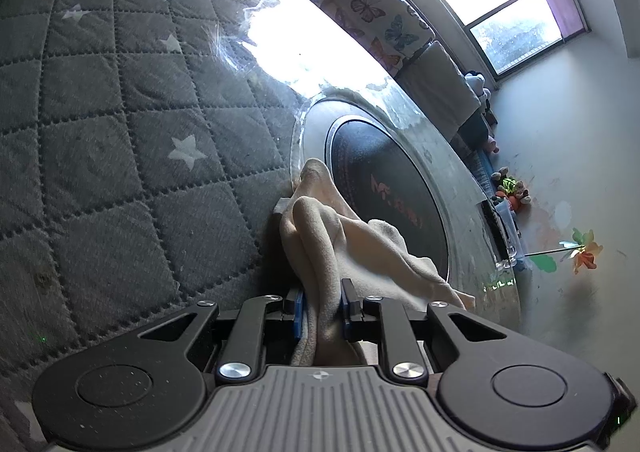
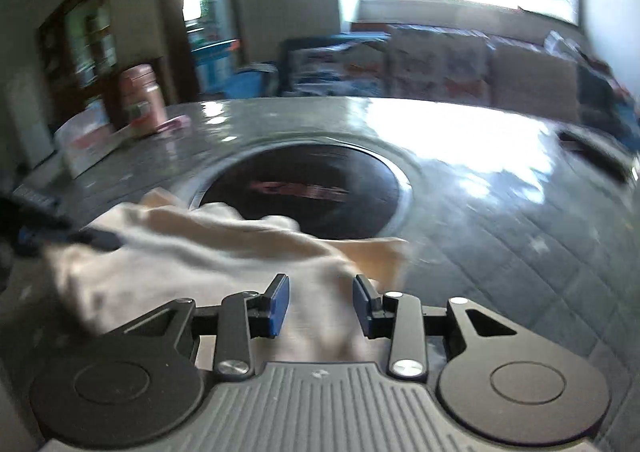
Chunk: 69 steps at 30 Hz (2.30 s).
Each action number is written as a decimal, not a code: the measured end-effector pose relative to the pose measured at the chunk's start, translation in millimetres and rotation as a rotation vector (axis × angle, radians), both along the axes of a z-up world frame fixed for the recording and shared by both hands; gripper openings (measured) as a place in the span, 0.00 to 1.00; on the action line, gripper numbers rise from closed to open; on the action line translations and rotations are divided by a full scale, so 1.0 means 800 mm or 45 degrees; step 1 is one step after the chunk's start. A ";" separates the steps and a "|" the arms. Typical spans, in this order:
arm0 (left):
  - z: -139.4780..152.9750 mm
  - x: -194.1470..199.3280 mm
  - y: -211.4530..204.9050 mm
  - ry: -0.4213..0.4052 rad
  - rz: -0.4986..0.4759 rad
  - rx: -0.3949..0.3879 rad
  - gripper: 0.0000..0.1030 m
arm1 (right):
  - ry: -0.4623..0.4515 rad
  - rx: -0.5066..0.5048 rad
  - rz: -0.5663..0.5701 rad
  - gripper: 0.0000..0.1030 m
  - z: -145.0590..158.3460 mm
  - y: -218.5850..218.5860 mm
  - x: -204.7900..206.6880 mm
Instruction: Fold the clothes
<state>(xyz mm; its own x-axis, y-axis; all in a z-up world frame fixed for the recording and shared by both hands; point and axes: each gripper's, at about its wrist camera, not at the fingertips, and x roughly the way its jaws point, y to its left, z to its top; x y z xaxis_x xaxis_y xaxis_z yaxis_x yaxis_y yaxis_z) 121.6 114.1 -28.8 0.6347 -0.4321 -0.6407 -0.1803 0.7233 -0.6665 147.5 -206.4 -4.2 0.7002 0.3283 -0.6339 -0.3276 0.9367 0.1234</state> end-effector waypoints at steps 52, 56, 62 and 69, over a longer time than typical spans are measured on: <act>0.114 -0.018 0.107 -0.300 0.273 0.375 0.11 | -0.144 0.212 0.295 0.09 0.098 0.161 0.104; 0.114 -0.017 0.141 -0.280 0.351 0.404 0.11 | -0.122 0.227 0.344 0.09 0.089 0.203 0.127; 0.099 -0.016 0.171 -0.226 0.414 0.438 0.11 | -0.085 0.266 0.382 0.09 0.069 0.242 0.157; 0.074 -0.013 0.192 -0.134 0.443 0.506 0.15 | 0.010 0.179 0.296 0.12 0.016 0.265 0.196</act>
<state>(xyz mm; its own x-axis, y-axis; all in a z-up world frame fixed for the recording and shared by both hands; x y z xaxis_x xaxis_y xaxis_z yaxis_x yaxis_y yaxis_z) 111.0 267.4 30.4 0.7666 0.0781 -0.6374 -0.4015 0.8329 -0.3809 304.2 5.3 8.8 0.5908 0.5651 -0.5759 -0.5305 0.8098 0.2504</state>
